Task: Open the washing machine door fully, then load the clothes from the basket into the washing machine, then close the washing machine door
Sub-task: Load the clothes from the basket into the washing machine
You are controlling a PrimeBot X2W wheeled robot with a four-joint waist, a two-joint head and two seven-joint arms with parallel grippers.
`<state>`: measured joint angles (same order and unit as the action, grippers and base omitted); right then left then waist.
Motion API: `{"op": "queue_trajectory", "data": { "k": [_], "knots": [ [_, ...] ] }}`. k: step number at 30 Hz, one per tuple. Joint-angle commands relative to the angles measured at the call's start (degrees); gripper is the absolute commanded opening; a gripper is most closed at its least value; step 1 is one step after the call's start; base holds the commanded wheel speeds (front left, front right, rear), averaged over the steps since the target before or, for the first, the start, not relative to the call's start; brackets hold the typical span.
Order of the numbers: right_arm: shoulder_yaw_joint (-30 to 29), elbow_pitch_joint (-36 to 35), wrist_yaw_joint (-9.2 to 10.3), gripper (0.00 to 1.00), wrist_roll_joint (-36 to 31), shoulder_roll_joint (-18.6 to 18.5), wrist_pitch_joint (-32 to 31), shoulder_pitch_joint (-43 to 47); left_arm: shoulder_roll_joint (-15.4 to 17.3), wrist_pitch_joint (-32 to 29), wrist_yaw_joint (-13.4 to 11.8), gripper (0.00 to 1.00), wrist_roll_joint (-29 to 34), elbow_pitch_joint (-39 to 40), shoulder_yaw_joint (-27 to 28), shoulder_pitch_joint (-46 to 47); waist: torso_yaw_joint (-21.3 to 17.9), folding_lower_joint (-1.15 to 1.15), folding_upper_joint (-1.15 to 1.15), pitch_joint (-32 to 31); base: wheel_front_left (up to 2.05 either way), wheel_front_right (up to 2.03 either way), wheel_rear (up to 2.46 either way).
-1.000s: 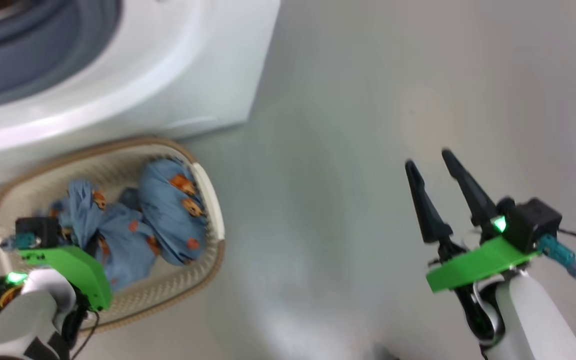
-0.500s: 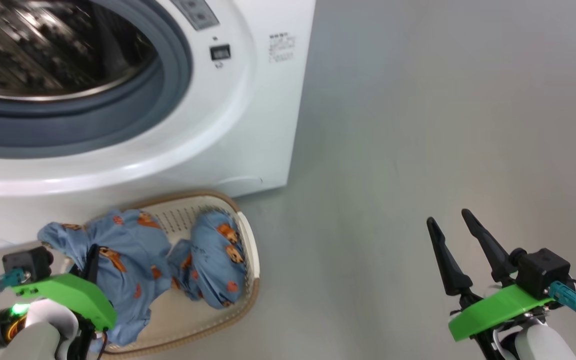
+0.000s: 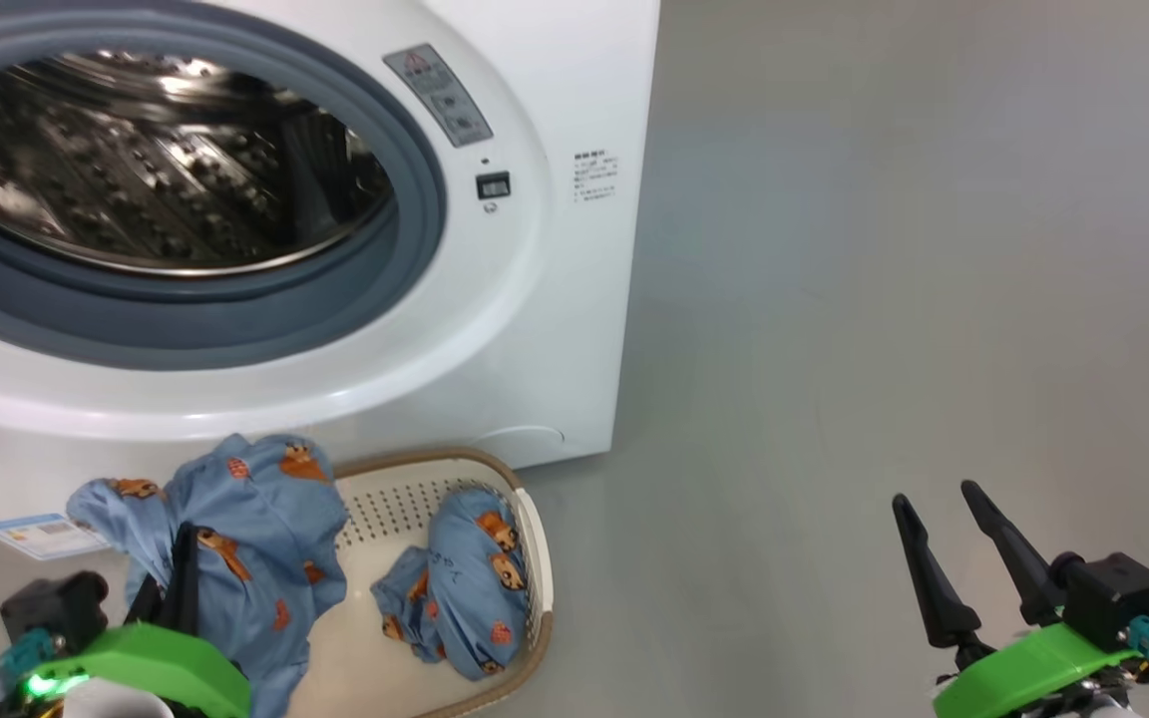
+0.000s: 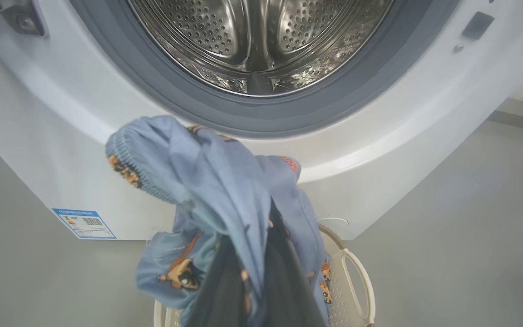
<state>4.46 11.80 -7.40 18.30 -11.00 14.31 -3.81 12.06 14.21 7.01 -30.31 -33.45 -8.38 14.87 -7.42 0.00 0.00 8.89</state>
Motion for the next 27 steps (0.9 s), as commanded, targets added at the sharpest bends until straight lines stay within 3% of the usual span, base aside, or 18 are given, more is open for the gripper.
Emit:
{"op": "queue_trajectory", "data": {
  "k": [1,15,27],
  "knots": [
    [0.6,-1.1,-0.09,1.0,0.7,-1.2,0.7,0.6,0.9,0.8,0.0,0.0,1.7,3.1,3.4,-0.7,0.9,0.0,0.0,-1.6,0.0,0.0,0.0],
    [-2.4,-1.8,-0.09,1.0,0.8,-2.1,0.7,4.1,-5.2,0.8,0.3,0.0,11.0,22.6,13.6,-14.2,2.2,0.0,0.0,-4.3,0.0,0.0,0.0],
    [-3.5,-2.5,-0.09,1.0,0.5,-1.6,0.7,4.4,-8.5,0.8,0.4,0.0,12.4,29.0,16.4,-17.8,2.1,0.0,0.0,-2.8,0.0,0.0,0.0]
  ]
}}
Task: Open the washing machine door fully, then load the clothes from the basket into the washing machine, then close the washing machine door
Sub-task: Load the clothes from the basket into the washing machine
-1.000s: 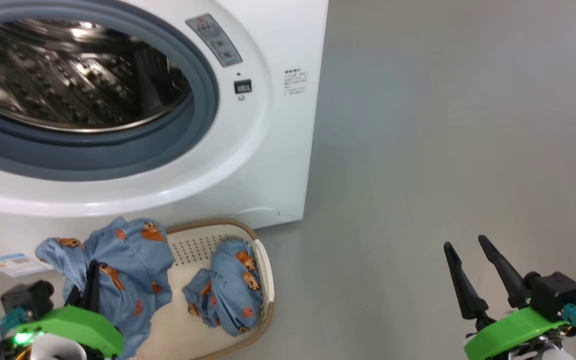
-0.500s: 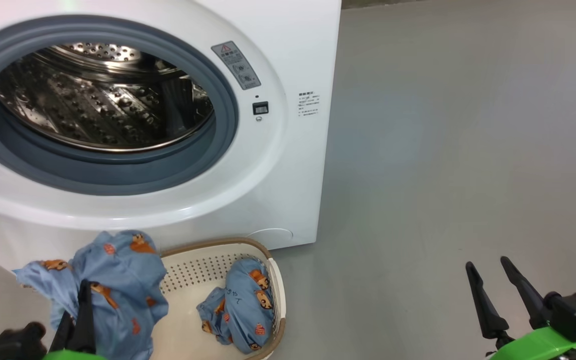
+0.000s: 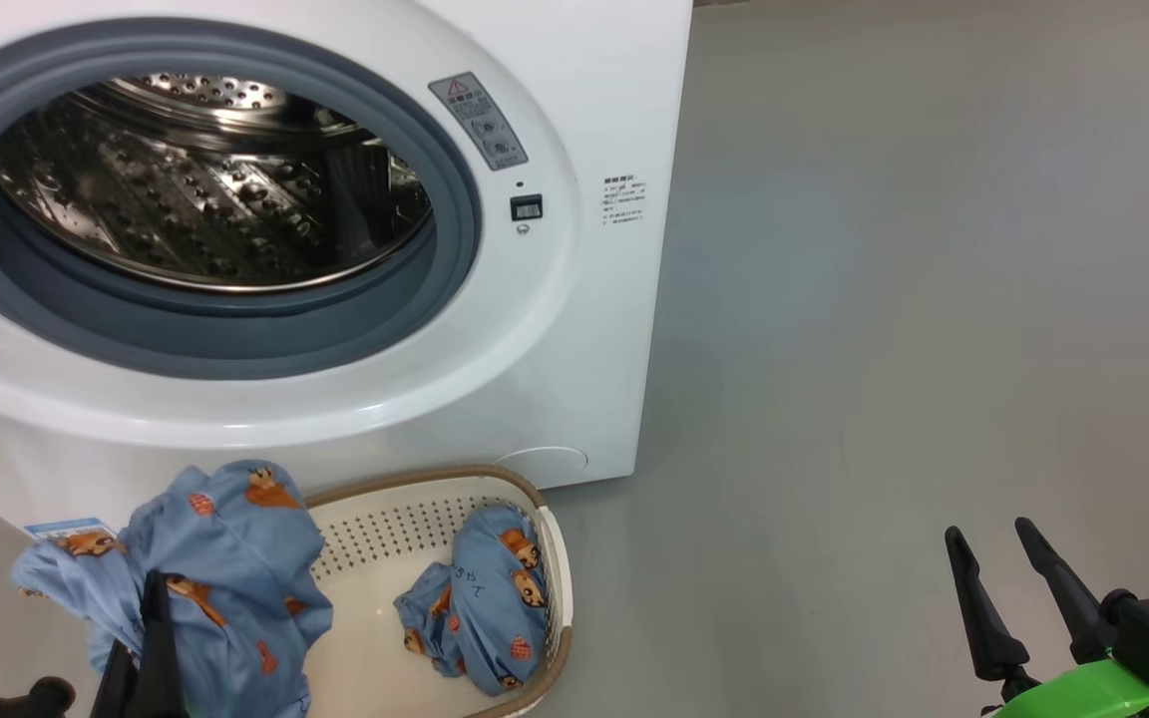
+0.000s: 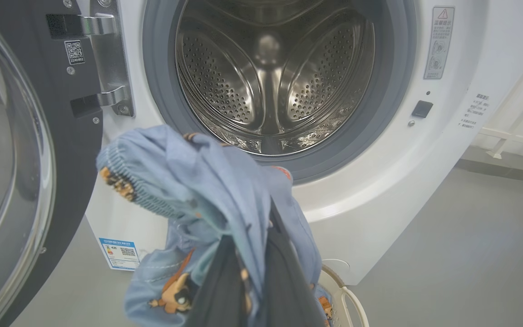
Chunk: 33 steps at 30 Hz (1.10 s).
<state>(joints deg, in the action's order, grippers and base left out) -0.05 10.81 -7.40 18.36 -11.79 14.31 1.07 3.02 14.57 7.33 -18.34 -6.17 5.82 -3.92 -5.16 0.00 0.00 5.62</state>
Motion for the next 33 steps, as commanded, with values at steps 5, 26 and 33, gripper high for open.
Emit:
{"op": "queue_trajectory", "data": {
  "k": [5,26,33],
  "knots": [
    [0.7,-1.9,-0.09,1.0,0.4,-0.3,0.7,-1.6,0.3,0.4,0.1,0.0,0.3,1.9,2.5,4.4,-0.5,0.0,0.0,2.6,0.0,0.0,0.0],
    [3.4,-1.6,-0.09,1.0,0.3,4.3,0.7,-8.2,9.2,0.4,0.1,0.0,3.7,-19.1,1.9,42.1,-6.7,0.0,0.0,12.5,0.0,0.0,0.0],
    [5.0,-1.5,-0.09,1.0,0.5,5.7,0.7,-10.0,12.2,0.4,-0.1,0.0,6.7,-36.7,-0.5,54.1,-10.2,0.0,0.0,15.4,0.0,0.0,0.0]
  ]
}}
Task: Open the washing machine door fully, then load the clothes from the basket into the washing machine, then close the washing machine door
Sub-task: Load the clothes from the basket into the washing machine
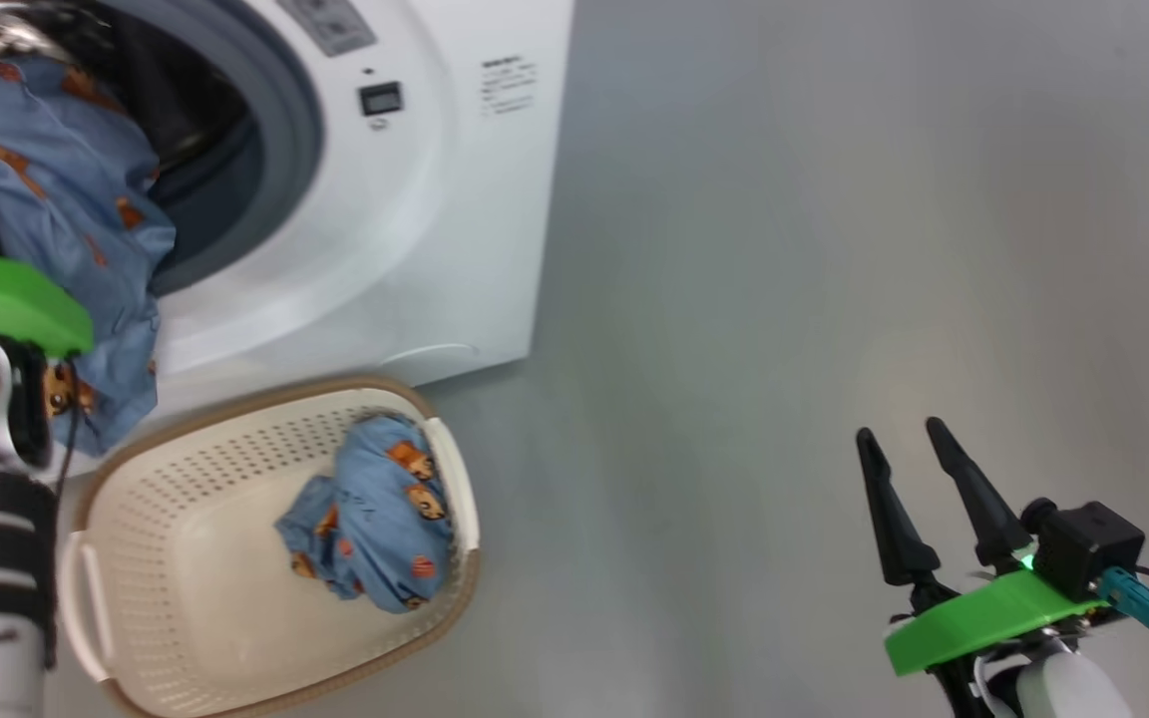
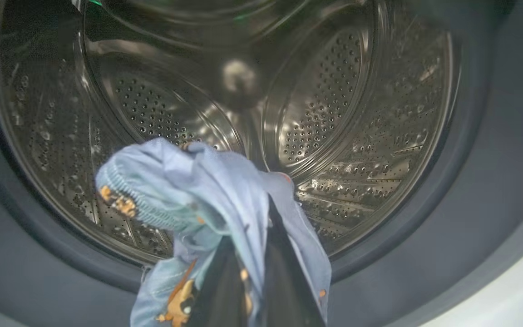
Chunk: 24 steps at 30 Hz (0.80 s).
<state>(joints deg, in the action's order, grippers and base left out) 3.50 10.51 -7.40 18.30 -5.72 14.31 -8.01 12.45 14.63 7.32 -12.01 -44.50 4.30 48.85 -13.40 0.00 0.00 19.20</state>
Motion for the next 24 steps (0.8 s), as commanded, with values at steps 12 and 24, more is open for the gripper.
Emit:
{"op": "queue_trajectory", "data": {
  "k": [12,24],
  "knots": [
    [4.9,-1.2,-0.09,1.0,0.9,1.1,0.7,-3.0,7.6,-0.3,-1.5,0.0,1.4,-20.2,0.0,15.2,-7.5,0.0,0.0,5.0,0.0,0.0,0.0],
    [5.6,-2.0,-0.09,1.0,1.3,2.0,0.7,-4.0,12.3,0.3,-2.6,0.0,1.7,-12.0,0.9,22.3,-10.1,0.0,0.0,8.9,0.0,0.0,0.0]
  ]
}}
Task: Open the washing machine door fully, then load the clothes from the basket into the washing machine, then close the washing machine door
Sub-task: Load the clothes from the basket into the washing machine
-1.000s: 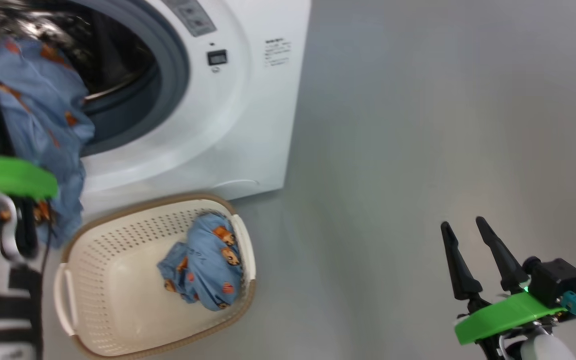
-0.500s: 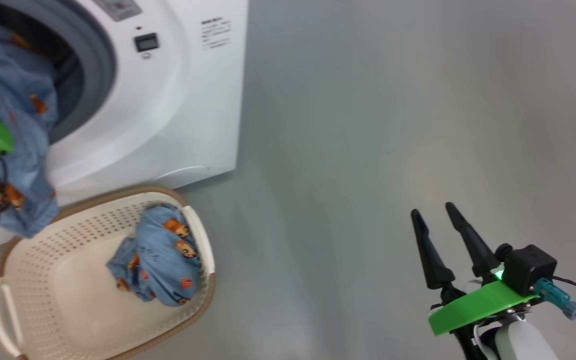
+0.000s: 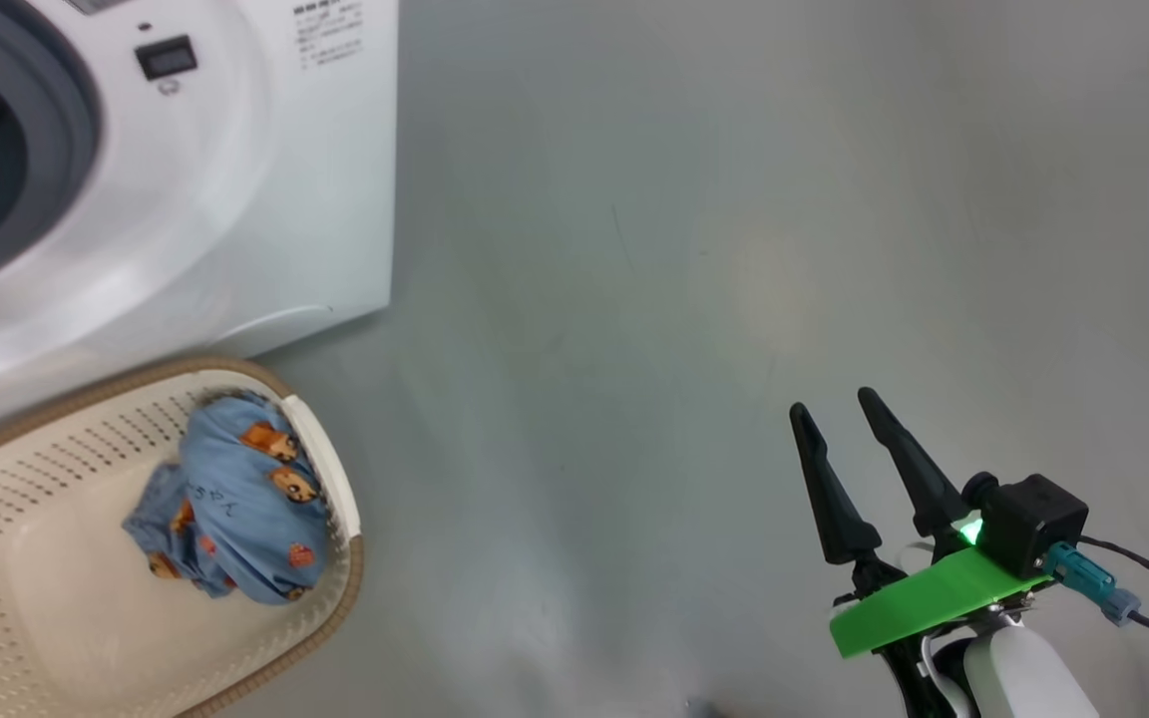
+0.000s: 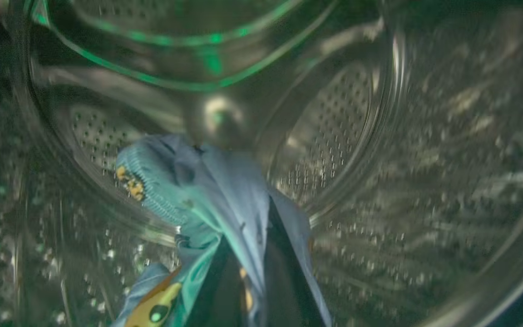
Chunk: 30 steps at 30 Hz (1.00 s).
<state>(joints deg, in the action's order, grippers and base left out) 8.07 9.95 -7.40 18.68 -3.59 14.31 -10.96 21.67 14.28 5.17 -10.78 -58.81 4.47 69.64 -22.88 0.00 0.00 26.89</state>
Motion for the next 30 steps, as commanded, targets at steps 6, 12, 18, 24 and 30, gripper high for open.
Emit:
{"op": "queue_trajectory", "data": {
  "k": [6,12,18,24,30],
  "knots": [
    [1.1,-1.8,-0.09,1.0,1.0,0.3,0.7,-1.9,3.0,0.7,-1.4,0.0,1.9,18.4,4.7,-3.3,-0.9,0.0,0.0,2.8,0.0,0.0,0.0],
    [1.6,-1.6,-0.09,1.0,1.1,0.6,0.7,-2.3,1.7,0.7,-0.3,0.6,2.9,13.1,4.8,-7.2,-0.4,0.0,0.0,2.8,0.0,0.0,0.0],
    [1.8,-1.6,-0.09,1.0,1.0,0.6,0.7,-2.5,1.4,0.7,0.4,1.0,2.9,4.2,4.2,-6.5,0.2,0.0,0.0,2.4,0.0,0.0,0.0],
    [1.7,-1.7,-0.09,1.0,0.9,0.7,0.7,-2.5,1.6,0.7,0.9,1.0,3.4,0.2,3.0,-4.7,0.9,0.0,0.0,2.1,0.0,0.0,0.0],
    [1.8,-1.5,-0.09,1.0,0.9,0.7,0.7,-2.8,0.9,0.7,1.4,1.0,2.9,0.1,2.7,-5.0,1.7,0.0,0.0,1.9,0.0,0.0,0.0]
  ]
}}
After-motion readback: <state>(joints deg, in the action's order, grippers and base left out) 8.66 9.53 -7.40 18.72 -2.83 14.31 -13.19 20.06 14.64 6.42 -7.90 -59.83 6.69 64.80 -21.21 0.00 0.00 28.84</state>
